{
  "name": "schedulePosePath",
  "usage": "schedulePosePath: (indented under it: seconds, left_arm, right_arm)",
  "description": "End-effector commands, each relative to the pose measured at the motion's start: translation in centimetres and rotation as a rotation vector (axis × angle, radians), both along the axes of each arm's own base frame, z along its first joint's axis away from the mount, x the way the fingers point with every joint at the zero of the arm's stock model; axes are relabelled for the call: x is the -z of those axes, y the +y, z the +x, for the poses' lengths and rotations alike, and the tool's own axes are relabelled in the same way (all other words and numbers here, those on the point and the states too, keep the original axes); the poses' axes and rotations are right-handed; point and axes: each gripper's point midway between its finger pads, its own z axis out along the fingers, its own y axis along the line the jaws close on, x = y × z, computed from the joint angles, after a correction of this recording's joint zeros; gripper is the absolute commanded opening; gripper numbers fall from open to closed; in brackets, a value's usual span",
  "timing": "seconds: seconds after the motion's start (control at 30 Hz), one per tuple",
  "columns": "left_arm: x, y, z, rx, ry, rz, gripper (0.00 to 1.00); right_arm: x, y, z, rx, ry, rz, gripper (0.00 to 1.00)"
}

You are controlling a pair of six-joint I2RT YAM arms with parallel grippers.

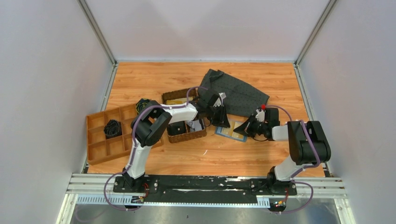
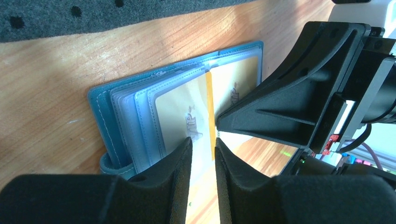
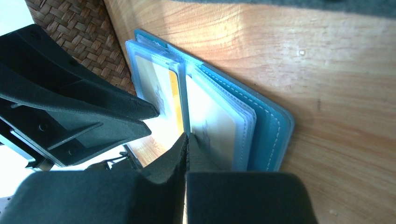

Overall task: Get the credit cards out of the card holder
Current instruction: Remove the credit card from the card holder.

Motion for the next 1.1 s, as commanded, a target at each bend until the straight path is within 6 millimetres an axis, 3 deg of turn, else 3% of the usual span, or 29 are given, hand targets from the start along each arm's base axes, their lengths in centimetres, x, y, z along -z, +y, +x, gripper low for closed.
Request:
schedulePosePath:
  seconds: [0.0, 0.3, 0.43, 0.53, 1.07]
  left_arm:
    - [1.7, 1.8, -0.9, -0.022, 0.020, 0.084, 0.32]
    - [1.1, 4.0, 0.3, -0.055, -0.044, 0.180, 0.43]
    - [0.9, 4.2, 0.4, -0.057, -0.053, 0.190, 0.43]
    - [1.1, 4.2, 0.4, -0.059, -0.051, 0.194, 0.43]
    - [2.0, 2.6, -0.7, -0.026, 0.012, 0.113, 0.40]
  right_arm:
    - [1.1, -1.4, -1.1, 0.026, 0.018, -0.035, 0.00]
    - [-0.2, -1.9, -0.4, 0.022, -0.036, -0.028, 0.00]
    - [-0.2, -1.9, -0.2, 0.020, -0.034, -0.025, 0.28]
    - [-0.4, -1.9, -0.1, 0.019, -0.039, -0.025, 0.36]
    - [0.9, -1.8, 0.0, 0.040, 0.006, -0.007, 0.34]
